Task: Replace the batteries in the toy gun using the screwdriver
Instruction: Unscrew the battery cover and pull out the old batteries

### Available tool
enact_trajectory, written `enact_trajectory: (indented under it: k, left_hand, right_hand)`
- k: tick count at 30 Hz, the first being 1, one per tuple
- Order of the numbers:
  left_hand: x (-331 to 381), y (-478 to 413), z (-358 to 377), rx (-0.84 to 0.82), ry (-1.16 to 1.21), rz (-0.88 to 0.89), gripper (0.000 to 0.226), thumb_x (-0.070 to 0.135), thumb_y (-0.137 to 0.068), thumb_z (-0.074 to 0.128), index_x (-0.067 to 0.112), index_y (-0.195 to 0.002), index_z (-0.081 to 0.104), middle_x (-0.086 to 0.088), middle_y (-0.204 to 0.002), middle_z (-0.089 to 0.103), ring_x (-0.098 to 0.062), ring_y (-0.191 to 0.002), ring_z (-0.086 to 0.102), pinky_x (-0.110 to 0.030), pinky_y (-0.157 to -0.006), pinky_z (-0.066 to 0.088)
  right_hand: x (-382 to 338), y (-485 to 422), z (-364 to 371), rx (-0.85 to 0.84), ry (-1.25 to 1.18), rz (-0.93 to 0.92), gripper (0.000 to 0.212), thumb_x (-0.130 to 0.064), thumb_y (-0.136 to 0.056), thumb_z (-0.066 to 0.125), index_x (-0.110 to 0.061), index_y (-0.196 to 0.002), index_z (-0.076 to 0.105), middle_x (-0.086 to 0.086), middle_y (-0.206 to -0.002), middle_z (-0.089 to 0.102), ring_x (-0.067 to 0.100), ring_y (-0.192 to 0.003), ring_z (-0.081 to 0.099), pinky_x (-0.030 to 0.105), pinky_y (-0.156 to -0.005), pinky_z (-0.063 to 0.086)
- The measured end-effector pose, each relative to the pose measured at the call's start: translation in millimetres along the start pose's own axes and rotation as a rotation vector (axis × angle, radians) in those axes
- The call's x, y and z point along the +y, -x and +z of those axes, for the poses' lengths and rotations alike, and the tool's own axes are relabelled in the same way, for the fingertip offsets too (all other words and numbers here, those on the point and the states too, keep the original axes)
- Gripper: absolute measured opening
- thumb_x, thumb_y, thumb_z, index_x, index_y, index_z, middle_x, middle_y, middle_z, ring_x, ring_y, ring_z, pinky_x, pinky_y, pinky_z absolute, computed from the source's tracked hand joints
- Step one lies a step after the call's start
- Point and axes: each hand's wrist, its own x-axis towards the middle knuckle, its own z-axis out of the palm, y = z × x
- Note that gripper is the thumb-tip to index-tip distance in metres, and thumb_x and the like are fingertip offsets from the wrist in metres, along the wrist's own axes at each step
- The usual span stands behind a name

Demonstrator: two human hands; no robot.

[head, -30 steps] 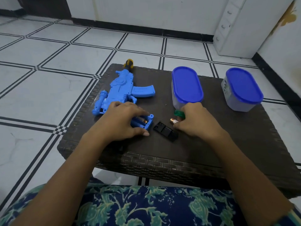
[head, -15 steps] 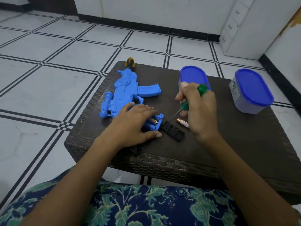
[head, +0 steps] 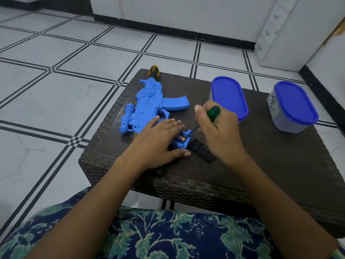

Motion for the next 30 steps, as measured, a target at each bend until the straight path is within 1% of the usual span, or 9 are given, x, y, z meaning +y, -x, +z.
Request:
enact_trajectory:
  k: [3, 9, 14, 16, 17, 20, 24, 28, 30]
  left_hand:
    - [1, 0, 0, 0.001, 0.000, 0.000, 0.080, 0.074, -0.080, 0.040, 0.028, -0.145, 0.035, 0.010, -0.154, 0.031, -0.006, -0.144, 0.019, -0.036, -0.120, 0.007]
    - [1, 1, 2, 0.009, -0.006, -0.002, 0.081, 0.074, -0.080, 0.037, 0.027, -0.145, 0.034, 0.010, -0.154, 0.031, -0.006, -0.144, 0.018, -0.036, -0.120, 0.006]
    - [1, 1, 2, 0.012, -0.015, -0.002, 0.082, 0.075, -0.079, 0.034, 0.027, -0.146, 0.034, 0.010, -0.154, 0.031, -0.007, -0.144, 0.019, -0.037, -0.120, 0.007]
    - [1, 2, 2, 0.015, -0.022, -0.001, 0.082, 0.075, -0.080, 0.033, 0.026, -0.146, 0.033, 0.009, -0.154, 0.031, -0.007, -0.144, 0.018, -0.037, -0.120, 0.007]
    - [1, 2, 2, 0.015, -0.025, -0.001, 0.082, 0.075, -0.080, 0.033, 0.026, -0.146, 0.033, 0.009, -0.155, 0.031, -0.007, -0.144, 0.018, -0.036, -0.120, 0.007]
    - [1, 2, 2, 0.008, -0.028, -0.001, 0.082, 0.074, -0.081, 0.034, 0.026, -0.147, 0.032, 0.009, -0.155, 0.030, -0.007, -0.145, 0.018, -0.037, -0.121, 0.007]
    - [2, 1, 1, -0.002, -0.030, -0.003, 0.082, 0.074, -0.080, 0.033, 0.026, -0.147, 0.031, 0.009, -0.155, 0.029, -0.007, -0.145, 0.016, -0.037, -0.121, 0.006]
    - [2, 2, 1, -0.007, -0.031, -0.004, 0.082, 0.074, -0.080, 0.031, 0.027, -0.147, 0.031, 0.009, -0.156, 0.028, -0.006, -0.145, 0.015, -0.036, -0.121, 0.005]
    - [2, 2, 2, 0.000, -0.029, -0.001, 0.081, 0.074, -0.081, 0.032, 0.027, -0.147, 0.031, 0.009, -0.156, 0.028, -0.006, -0.145, 0.015, -0.036, -0.121, 0.004]
  right_hand:
    - [0, -1, 0, -0.007, 0.018, -0.009, 0.037, -0.024, -0.101, 0.049, 0.002, -0.074, 0.054, 0.019, -0.060, 0.056, 0.032, -0.058, 0.059, 0.038, -0.054, 0.042]
    - [1, -2, 6, 0.063, 0.011, -0.005, 0.038, -0.019, -0.100, 0.048, 0.006, -0.072, 0.053, 0.022, -0.058, 0.055, 0.034, -0.054, 0.055, 0.042, -0.055, 0.041]
    - [1, -6, 14, 0.098, 0.068, -0.020, 0.039, -0.017, -0.101, 0.047, -0.003, -0.064, 0.046, 0.014, -0.052, 0.049, 0.020, -0.049, 0.045, 0.029, -0.048, 0.034]
    - [2, -8, 14, 0.094, 0.061, -0.004, 0.041, -0.021, -0.101, 0.046, 0.000, -0.065, 0.047, 0.018, -0.054, 0.051, 0.022, -0.049, 0.050, 0.036, -0.052, 0.040]
    - [3, -9, 14, 0.102, 0.046, 0.008, 0.043, -0.022, -0.100, 0.046, 0.004, -0.067, 0.049, 0.021, -0.055, 0.053, 0.028, -0.052, 0.053, 0.042, -0.055, 0.042]
    - [6, -8, 14, 0.156, 0.006, 0.036, 0.045, -0.023, -0.100, 0.046, 0.009, -0.069, 0.052, 0.025, -0.057, 0.055, 0.036, -0.054, 0.054, 0.044, -0.055, 0.042]
    - [4, -7, 19, 0.201, 0.033, -0.026, 0.046, -0.022, -0.100, 0.046, 0.004, -0.063, 0.047, 0.019, -0.050, 0.048, 0.030, -0.048, 0.050, 0.044, -0.052, 0.042]
    - [4, -7, 22, 0.217, 0.056, -0.051, 0.044, -0.021, -0.100, 0.046, -0.001, -0.061, 0.046, 0.014, -0.048, 0.045, 0.023, -0.045, 0.047, 0.035, -0.046, 0.035]
    - [4, -7, 23, 0.211, 0.078, -0.061, 0.042, -0.021, -0.100, 0.047, -0.006, -0.061, 0.043, 0.006, -0.046, 0.040, 0.020, -0.044, 0.041, 0.026, -0.044, 0.030]
